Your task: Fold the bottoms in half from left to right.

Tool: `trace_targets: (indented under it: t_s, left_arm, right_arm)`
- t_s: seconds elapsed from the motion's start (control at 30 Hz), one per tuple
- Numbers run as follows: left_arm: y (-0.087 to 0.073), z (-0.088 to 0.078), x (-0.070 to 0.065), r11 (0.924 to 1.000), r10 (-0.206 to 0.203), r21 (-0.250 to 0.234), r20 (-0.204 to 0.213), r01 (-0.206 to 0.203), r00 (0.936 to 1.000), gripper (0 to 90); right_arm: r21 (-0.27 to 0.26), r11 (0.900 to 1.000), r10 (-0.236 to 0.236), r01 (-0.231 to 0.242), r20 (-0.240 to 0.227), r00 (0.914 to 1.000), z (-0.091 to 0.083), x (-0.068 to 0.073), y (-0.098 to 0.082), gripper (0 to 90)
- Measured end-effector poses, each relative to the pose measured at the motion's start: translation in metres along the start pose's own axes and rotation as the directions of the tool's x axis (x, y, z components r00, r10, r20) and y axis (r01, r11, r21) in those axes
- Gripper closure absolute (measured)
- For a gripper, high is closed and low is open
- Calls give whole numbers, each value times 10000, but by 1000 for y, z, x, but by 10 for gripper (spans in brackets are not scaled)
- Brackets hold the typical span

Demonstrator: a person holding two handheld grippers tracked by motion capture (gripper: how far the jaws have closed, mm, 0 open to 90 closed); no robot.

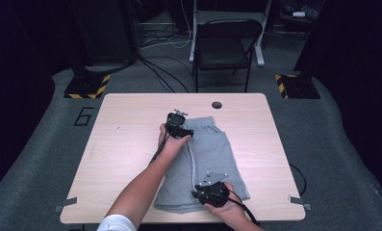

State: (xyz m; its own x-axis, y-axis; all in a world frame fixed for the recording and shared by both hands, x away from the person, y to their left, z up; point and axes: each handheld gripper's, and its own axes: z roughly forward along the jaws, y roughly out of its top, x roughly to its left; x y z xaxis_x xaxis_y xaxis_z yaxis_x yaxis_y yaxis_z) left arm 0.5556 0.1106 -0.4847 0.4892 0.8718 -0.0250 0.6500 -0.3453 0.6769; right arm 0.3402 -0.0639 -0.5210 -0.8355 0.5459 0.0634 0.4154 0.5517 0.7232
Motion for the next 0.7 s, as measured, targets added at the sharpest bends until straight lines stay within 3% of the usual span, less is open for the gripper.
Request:
trace_targets:
  t_s: [0.3, 0.53, 0.7]
  left_arm:
    - [-1, 1, 6, 9999, -117, 117, -26, 117, 9999, 461]
    - [-10, 12, 7, 9983, -63, 589, 475, 35, 9989, 726]
    - [-10, 13, 10, 9972, -416, 648, 825, 363, 9957, 822]
  right_arm:
    - [-46, 10000, 24, -24, 25, 10000, 0, 0, -1, 688]
    - [19, 9996, 272, -273, 113, 9996, -6, -2, -1, 687]
    - [155, 9992, 362, -364, 103, 9993, -4, -1, -2, 719]
